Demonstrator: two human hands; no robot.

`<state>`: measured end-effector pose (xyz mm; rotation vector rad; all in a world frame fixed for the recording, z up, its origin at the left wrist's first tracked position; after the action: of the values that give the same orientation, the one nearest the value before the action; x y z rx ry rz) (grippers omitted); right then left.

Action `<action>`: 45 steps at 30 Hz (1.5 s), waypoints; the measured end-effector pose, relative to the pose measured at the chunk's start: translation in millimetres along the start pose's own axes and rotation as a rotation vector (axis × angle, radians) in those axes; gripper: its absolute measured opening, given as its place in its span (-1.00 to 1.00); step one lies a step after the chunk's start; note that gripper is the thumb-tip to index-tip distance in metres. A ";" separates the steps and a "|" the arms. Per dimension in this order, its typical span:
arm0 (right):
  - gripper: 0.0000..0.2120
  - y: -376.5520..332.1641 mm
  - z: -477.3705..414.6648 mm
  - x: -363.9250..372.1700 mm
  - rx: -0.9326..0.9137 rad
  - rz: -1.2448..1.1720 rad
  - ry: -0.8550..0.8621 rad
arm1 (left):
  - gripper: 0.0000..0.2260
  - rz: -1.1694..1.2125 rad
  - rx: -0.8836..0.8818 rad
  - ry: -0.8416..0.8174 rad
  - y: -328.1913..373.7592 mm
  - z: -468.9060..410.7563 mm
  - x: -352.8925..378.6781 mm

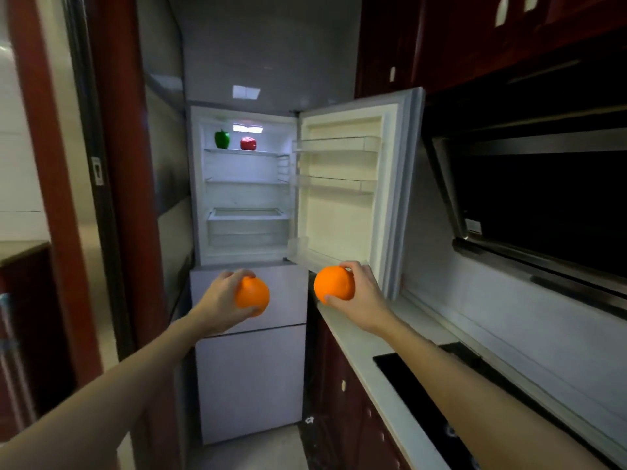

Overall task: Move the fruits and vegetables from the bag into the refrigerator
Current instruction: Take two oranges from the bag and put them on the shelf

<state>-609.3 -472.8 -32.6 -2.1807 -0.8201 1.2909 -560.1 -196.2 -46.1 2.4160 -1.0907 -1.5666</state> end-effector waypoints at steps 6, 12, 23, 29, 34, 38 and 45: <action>-0.37 1.2 -68.8 39.1 -0.091 0.002 -0.104 | -0.38 -0.069 -0.086 0.108 -33.5 -18.9 -20.9; -0.37 7.9 -137.4 60.0 -0.163 -0.004 -0.123 | -0.35 -0.102 -0.153 0.172 -53.4 -48.9 -28.0; -0.36 -0.7 -215.4 87.9 -0.286 -0.032 -0.171 | -0.35 -0.098 -0.190 0.275 -69.0 -96.4 -31.1; -0.35 -4.2 -236.8 102.1 -0.305 -0.079 -0.173 | -0.37 -0.114 -0.204 0.289 -79.7 -116.0 -33.8; -0.36 0.5 -255.6 113.5 -0.296 -0.100 -0.167 | -0.37 -0.112 -0.194 0.307 -97.8 -138.8 -34.6; -0.35 4.6 -277.4 122.3 -0.283 -0.111 -0.158 | -0.36 -0.103 -0.150 0.331 -113.8 -166.1 -30.5; -0.35 2.7 -333.6 143.7 -0.283 -0.049 -0.091 | -0.38 -0.047 -0.130 0.356 -164.1 -230.4 -25.4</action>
<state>-257.1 -406.0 26.6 -2.3117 -1.1464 1.3261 -291.2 -130.4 17.2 2.5136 -0.8444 -1.1150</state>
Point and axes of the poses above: each hand's wrist, its own z-axis away from the middle knuckle, its own x-axis out of the palm, y = z × x, the point moved 3 cm from there along -z, towards the middle knuckle, and after that the axes turned 5 degrees about x, right-handed, at the moved point
